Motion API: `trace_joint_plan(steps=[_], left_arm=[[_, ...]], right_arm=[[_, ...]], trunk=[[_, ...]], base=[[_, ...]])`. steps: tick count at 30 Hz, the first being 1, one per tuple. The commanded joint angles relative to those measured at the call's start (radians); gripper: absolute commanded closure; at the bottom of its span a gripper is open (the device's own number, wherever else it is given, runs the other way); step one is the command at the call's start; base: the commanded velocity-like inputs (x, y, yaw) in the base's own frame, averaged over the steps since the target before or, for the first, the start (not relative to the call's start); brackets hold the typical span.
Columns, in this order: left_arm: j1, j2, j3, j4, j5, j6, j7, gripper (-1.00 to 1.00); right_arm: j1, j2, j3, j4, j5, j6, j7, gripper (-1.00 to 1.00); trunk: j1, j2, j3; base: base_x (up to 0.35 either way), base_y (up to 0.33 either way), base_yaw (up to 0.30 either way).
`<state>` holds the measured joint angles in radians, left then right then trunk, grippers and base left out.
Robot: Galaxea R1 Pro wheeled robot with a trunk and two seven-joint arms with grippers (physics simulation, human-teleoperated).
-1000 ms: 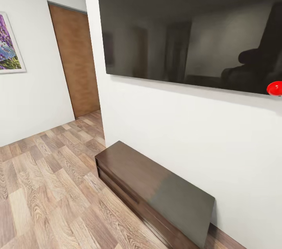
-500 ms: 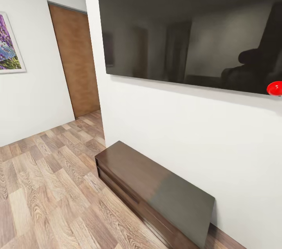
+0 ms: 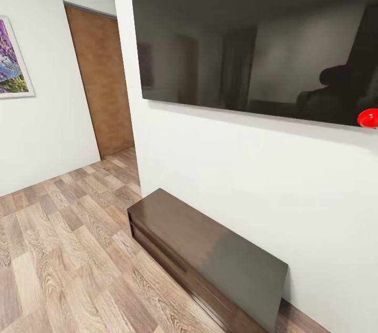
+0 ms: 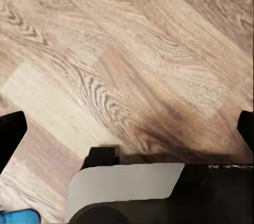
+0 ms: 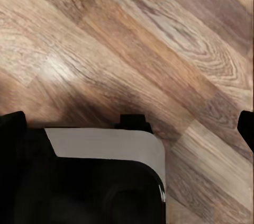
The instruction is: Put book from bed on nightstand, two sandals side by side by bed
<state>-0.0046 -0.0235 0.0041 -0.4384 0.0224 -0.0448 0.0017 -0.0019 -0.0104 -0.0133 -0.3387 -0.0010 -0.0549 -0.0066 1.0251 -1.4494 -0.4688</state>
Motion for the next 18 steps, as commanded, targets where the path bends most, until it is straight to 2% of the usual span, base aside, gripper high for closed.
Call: trace_joint_plan(steps=[1, 18], left_arm=[[-0.001, -0.001, 0.0, -0.257, 0.003, -0.003, 0.0, -1.0], [-0.002, -0.002, 0.004, -0.294, 0.008, -0.005, -0.002, -1.0]], right_arm=[[0.0, 0.0, -0.002, -0.037, -0.001, -0.003, 0.0, -1.0], [0.0, 0.001, -0.036, -0.052, -0.002, -0.01, 0.002, -1.0]], trunk=[[0.0, -0.001, -0.001], [0.0, -0.001, -0.001]], base=[[0.0, 0.0, 0.0], [0.0, 0.0, 0.0]])
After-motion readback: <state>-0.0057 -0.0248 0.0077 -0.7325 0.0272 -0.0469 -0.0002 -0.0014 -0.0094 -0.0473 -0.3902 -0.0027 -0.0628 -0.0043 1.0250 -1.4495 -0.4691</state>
